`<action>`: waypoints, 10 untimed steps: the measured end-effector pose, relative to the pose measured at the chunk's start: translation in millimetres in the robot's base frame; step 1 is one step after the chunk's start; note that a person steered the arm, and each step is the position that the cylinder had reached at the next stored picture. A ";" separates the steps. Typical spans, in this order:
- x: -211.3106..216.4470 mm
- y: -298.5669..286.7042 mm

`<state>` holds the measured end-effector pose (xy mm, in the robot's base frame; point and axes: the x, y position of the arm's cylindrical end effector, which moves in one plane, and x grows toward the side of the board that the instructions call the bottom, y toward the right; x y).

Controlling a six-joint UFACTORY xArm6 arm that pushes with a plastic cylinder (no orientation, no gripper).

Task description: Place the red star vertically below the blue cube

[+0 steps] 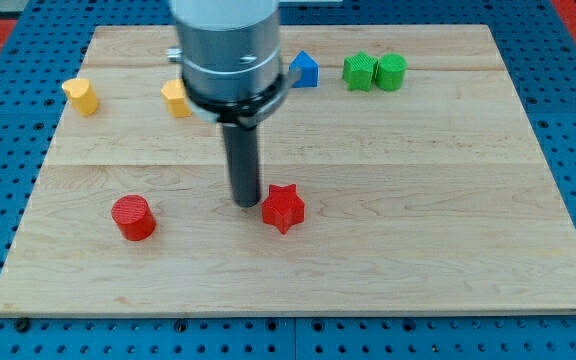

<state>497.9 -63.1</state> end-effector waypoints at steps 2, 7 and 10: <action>37.7 46.5; -70.9 111.2; -109.4 147.8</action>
<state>388.5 84.6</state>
